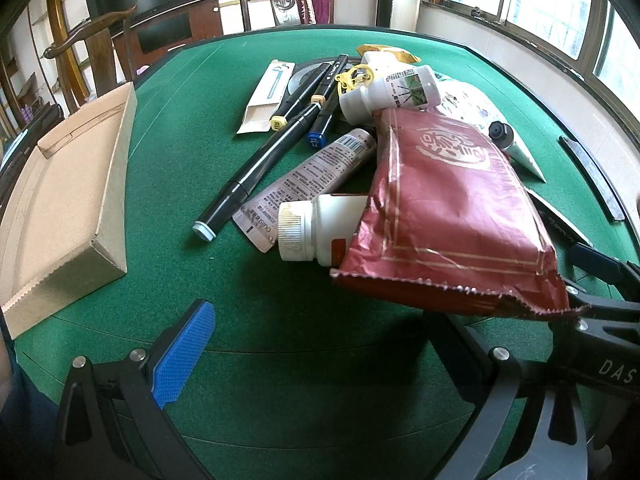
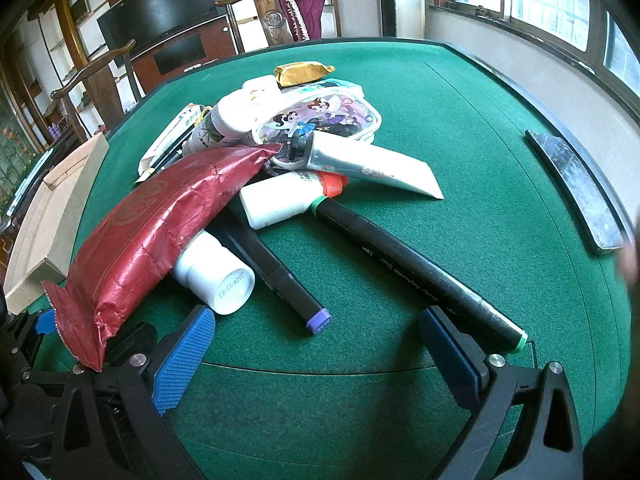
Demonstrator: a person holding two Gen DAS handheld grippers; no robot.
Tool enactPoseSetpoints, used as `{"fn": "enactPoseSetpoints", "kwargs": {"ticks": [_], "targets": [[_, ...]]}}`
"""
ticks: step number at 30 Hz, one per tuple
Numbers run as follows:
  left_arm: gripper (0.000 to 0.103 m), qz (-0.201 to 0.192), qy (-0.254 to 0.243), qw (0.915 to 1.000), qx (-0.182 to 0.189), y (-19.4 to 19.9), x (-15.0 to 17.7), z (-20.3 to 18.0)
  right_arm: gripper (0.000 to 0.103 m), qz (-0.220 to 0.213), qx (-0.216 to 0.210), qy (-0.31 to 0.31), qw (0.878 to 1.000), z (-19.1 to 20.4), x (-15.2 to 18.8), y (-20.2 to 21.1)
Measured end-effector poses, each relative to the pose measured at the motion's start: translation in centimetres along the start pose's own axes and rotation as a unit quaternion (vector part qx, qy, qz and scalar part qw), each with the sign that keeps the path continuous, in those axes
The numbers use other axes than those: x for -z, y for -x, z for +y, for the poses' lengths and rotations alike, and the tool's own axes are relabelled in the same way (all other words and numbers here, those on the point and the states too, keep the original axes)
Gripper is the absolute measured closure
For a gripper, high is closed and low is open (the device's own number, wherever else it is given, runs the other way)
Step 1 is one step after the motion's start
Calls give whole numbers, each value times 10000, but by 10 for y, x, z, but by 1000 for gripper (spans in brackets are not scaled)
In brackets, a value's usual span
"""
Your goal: Organize objects
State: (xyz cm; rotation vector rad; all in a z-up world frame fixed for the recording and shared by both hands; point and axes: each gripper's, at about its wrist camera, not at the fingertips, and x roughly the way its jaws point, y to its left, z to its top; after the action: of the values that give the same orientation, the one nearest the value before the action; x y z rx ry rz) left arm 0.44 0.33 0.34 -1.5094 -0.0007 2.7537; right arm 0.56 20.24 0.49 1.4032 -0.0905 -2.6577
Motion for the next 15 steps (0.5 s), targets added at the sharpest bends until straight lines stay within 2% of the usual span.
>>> {"fn": "enactPoseSetpoints", "kwargs": {"ticks": [15], "targets": [[0, 0, 0, 10000, 0, 0, 0, 0, 0, 0, 1, -2, 10000, 2, -2, -1]]}}
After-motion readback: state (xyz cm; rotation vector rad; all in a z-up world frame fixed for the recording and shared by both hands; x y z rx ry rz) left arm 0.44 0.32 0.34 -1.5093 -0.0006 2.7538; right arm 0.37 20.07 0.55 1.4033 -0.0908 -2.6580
